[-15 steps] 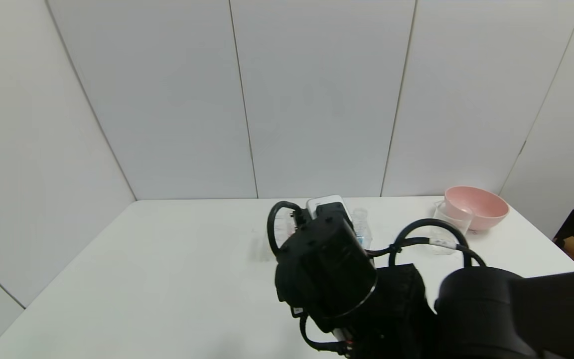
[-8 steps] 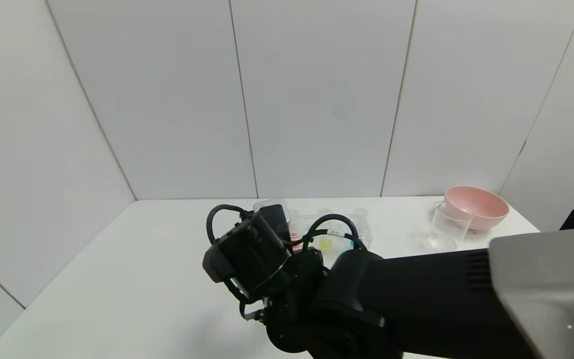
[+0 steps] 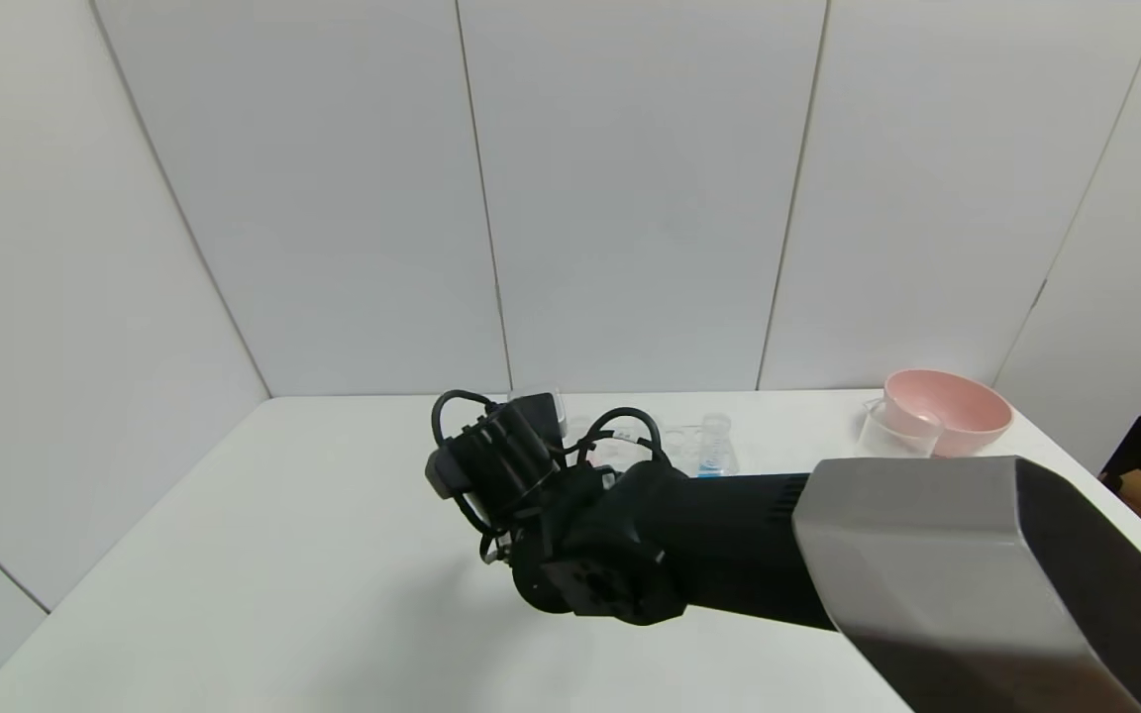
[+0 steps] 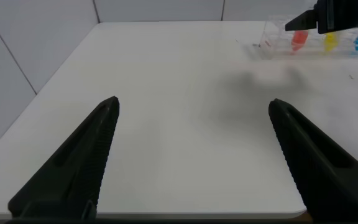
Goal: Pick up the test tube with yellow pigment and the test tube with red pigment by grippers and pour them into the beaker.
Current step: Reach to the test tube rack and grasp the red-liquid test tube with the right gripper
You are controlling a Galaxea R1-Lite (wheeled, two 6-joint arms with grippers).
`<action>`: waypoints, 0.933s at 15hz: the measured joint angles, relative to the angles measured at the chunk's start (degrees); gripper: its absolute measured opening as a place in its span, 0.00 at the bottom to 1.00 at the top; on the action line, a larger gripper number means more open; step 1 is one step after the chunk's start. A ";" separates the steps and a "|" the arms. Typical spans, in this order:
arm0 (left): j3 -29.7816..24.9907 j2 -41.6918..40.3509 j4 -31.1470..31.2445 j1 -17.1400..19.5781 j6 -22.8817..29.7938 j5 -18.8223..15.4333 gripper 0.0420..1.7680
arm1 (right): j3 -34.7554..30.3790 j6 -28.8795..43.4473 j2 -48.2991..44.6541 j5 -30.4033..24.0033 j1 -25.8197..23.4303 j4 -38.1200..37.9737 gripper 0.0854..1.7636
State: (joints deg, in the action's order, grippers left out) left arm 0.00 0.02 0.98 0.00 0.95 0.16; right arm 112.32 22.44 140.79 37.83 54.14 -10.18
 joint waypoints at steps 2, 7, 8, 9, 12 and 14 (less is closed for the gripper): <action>0.00 0.00 0.02 0.00 -0.02 -0.02 0.97 | 0.71 -0.52 0.76 -0.01 -1.11 0.79 0.97; 0.00 0.00 0.00 0.00 0.00 0.00 0.97 | 1.24 -1.80 2.10 0.05 -3.23 7.51 0.97; 0.00 0.00 0.00 0.00 0.00 0.00 0.97 | 1.24 -2.47 2.35 0.10 -3.40 8.22 0.97; 0.00 0.00 0.00 0.00 0.00 0.00 0.97 | 1.24 -3.16 2.68 0.07 -3.62 9.39 0.97; 0.00 0.00 0.00 0.00 0.00 0.00 0.97 | 1.24 -4.96 4.06 0.21 -4.28 15.10 0.97; 0.00 0.00 0.00 0.00 0.00 0.00 0.97 | 1.27 -6.39 4.96 1.26 -4.74 16.69 0.97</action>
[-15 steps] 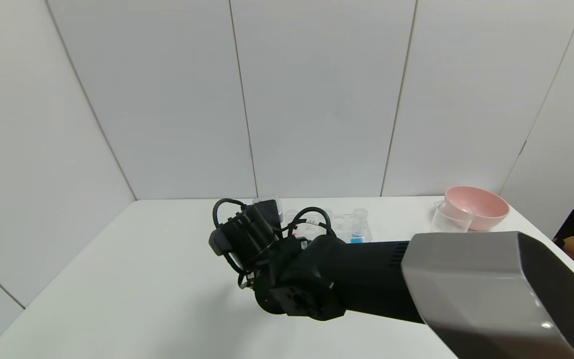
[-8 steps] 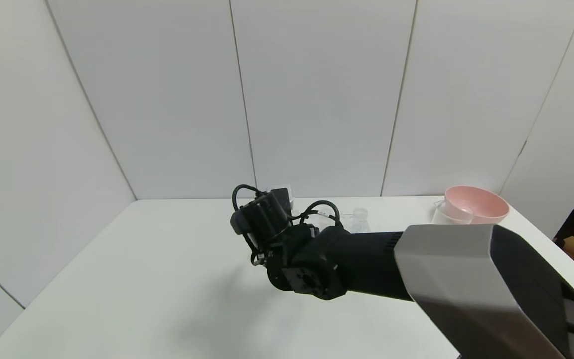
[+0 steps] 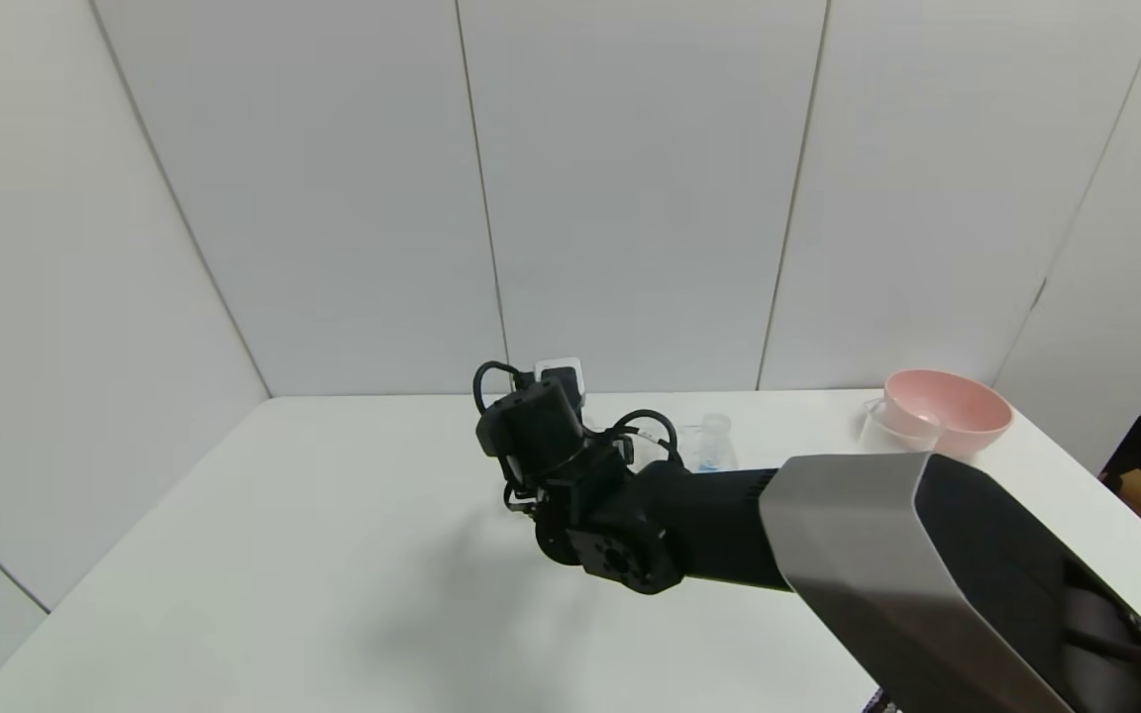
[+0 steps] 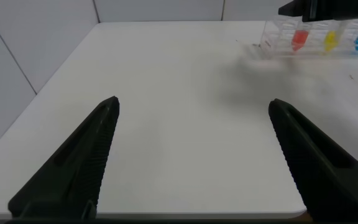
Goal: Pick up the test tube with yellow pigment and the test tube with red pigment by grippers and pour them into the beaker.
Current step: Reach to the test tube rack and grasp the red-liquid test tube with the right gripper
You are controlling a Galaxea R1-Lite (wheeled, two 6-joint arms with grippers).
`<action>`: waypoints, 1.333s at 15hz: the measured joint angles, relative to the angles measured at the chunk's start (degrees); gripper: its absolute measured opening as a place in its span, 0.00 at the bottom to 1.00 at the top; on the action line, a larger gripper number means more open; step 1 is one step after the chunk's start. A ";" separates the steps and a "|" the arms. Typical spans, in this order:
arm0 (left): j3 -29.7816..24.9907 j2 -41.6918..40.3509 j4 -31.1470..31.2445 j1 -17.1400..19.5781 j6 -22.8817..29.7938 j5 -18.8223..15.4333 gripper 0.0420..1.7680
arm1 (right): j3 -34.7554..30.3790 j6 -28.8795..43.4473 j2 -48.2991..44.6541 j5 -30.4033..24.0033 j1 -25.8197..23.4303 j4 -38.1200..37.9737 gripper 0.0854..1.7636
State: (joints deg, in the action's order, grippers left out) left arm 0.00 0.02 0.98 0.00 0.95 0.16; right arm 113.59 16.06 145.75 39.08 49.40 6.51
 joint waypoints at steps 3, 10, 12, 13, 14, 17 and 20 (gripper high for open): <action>0.00 0.00 0.00 0.00 0.02 0.00 0.97 | 0.02 -0.32 0.78 0.07 -1.00 -0.17 0.97; 0.00 0.00 0.00 0.00 0.00 0.00 0.97 | -0.02 -0.32 2.24 -0.02 -2.77 4.07 0.97; 0.00 0.00 0.00 0.00 0.00 0.00 0.97 | -0.04 -0.33 2.27 0.02 -2.82 3.94 0.97; 0.00 0.00 0.00 0.00 0.00 -0.02 0.97 | -0.04 -0.38 2.27 0.00 -2.82 3.91 0.97; 0.00 0.00 0.00 0.00 0.00 0.00 0.97 | -0.04 -0.40 2.34 0.00 -2.84 3.89 0.97; 0.00 0.00 0.00 0.00 0.00 0.00 0.97 | -0.04 -0.65 2.40 0.02 -2.84 4.02 0.97; 0.00 0.00 0.00 0.00 0.00 0.00 0.97 | -0.04 -0.62 2.38 0.05 -2.79 4.02 0.97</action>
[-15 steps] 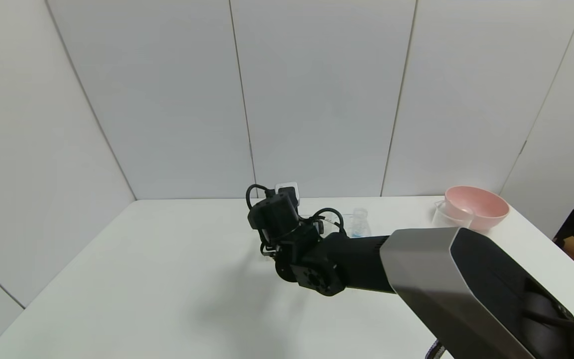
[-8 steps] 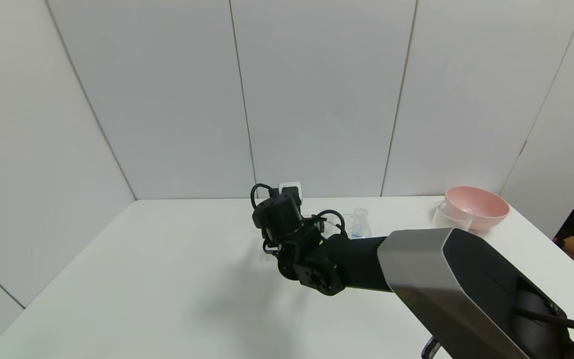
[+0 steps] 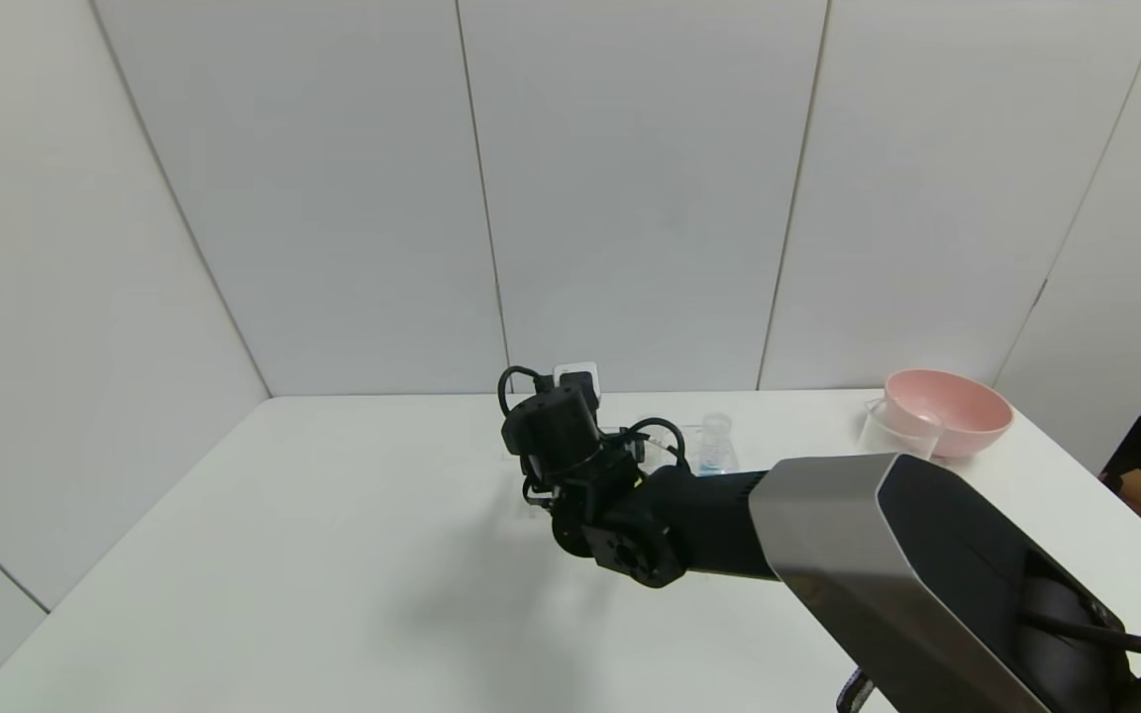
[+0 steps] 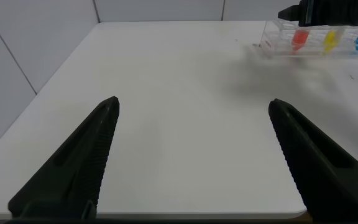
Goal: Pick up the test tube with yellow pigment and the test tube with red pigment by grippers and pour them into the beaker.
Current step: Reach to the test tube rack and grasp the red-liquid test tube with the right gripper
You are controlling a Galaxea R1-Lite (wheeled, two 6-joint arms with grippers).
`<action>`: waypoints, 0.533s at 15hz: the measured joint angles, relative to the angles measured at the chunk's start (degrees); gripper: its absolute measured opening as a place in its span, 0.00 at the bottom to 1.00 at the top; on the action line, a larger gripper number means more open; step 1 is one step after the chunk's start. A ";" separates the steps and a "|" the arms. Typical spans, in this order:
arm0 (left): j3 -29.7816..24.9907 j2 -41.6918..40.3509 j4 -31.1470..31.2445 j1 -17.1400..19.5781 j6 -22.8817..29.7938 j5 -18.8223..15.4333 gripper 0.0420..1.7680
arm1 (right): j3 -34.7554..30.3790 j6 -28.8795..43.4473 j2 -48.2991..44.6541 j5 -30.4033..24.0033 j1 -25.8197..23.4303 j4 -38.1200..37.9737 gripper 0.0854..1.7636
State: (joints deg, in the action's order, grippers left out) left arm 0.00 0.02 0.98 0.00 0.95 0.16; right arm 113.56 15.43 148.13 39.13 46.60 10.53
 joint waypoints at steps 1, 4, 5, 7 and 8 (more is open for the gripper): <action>0.00 0.00 0.00 0.00 0.00 0.00 0.97 | 0.00 0.02 -0.02 -0.02 0.02 -0.02 0.97; 0.00 0.00 0.00 0.00 0.00 0.00 0.97 | -0.05 0.05 -0.17 -0.02 0.05 -0.02 0.97; 0.00 0.00 0.00 0.00 0.00 0.00 0.97 | -0.05 0.05 -0.22 0.00 0.05 -0.05 0.92; 0.00 0.00 0.00 0.00 -0.02 -0.02 0.97 | -0.05 0.02 -0.26 0.04 0.09 -0.05 0.72; 0.00 0.00 0.02 0.00 0.00 0.00 0.97 | -0.05 0.00 -0.28 0.04 0.09 -0.39 0.63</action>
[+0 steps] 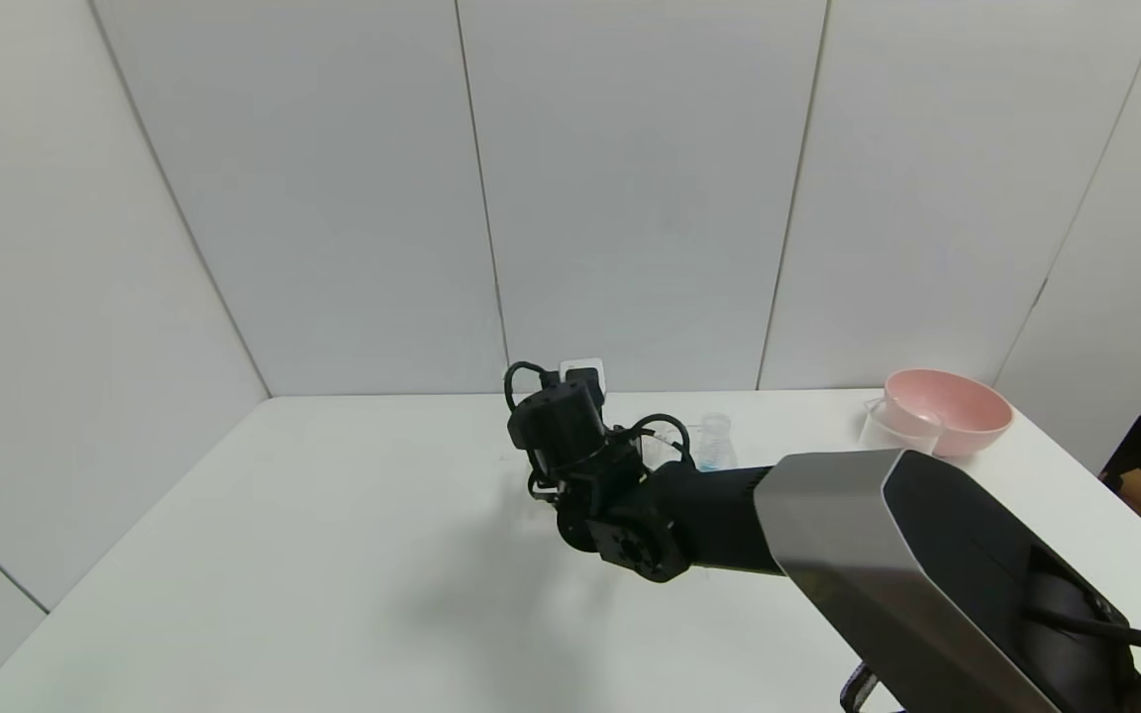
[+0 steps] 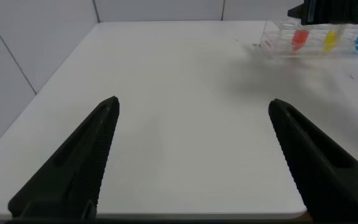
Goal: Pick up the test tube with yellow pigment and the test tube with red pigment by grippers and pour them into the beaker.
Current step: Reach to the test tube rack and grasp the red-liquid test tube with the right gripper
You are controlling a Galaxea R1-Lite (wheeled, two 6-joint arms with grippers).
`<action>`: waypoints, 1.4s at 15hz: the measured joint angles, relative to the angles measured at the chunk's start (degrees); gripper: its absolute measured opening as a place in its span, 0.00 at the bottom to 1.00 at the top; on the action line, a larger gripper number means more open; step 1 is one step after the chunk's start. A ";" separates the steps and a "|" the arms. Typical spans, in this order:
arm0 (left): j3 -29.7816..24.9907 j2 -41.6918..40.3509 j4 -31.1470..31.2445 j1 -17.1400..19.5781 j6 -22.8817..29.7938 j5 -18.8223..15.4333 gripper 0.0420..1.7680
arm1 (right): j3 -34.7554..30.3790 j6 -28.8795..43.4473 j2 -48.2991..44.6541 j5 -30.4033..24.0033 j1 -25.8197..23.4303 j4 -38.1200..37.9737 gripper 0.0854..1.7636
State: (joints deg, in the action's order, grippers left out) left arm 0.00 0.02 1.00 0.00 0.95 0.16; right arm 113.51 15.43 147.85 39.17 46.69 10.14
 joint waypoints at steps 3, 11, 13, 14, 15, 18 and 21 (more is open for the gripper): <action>0.00 0.00 -0.02 0.00 0.00 0.00 0.97 | -0.04 -0.02 -0.16 -0.06 0.27 -0.33 0.43; 0.00 0.00 0.00 0.00 -0.02 0.00 0.97 | -0.28 -0.13 -0.22 -0.06 0.44 -0.51 0.27; 0.00 0.00 0.00 0.00 0.00 -0.02 0.97 | -0.28 -0.16 -0.27 -0.09 0.41 -0.51 0.27; 0.00 0.00 -0.02 0.00 0.00 0.00 0.97 | -0.28 -0.16 -0.28 -0.06 0.38 -0.51 0.27; 0.00 0.00 -0.02 0.00 0.00 0.00 0.97 | -0.28 -0.13 -0.30 -0.04 0.30 -0.51 0.27; 0.00 0.00 -0.02 0.00 0.00 -0.02 0.97 | -0.28 -0.13 -0.38 -0.06 0.24 -0.49 0.27; 0.00 0.00 -0.02 0.00 0.00 0.00 0.97 | -0.30 -0.06 -0.39 -0.09 0.22 -0.49 0.27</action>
State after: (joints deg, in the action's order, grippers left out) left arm 0.00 0.02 0.98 0.00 0.95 0.16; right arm 113.20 15.37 147.46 39.08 46.91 9.65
